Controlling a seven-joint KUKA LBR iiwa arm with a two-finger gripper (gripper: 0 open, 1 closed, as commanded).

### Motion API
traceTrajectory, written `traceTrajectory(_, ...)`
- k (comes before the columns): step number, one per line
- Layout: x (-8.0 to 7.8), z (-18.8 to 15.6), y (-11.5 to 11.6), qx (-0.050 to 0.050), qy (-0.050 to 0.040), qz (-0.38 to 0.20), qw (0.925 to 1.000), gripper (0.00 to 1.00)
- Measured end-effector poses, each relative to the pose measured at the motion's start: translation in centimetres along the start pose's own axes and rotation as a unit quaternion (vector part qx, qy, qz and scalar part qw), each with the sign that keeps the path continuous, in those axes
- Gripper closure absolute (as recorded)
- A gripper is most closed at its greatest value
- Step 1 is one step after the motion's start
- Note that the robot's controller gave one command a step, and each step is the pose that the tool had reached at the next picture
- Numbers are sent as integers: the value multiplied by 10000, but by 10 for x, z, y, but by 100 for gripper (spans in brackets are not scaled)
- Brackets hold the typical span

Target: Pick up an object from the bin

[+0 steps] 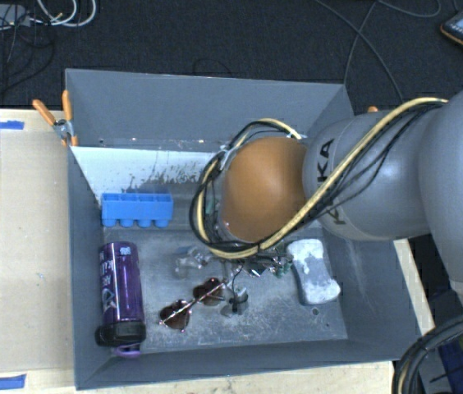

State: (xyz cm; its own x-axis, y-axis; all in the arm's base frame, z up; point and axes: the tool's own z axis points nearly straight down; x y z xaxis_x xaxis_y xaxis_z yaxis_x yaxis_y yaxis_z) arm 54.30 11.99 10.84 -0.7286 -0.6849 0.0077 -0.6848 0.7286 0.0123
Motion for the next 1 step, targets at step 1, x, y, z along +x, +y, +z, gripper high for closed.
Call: traceTrajectory(1, 24, 18, -2, -8, -18, -303, 9995, 0)
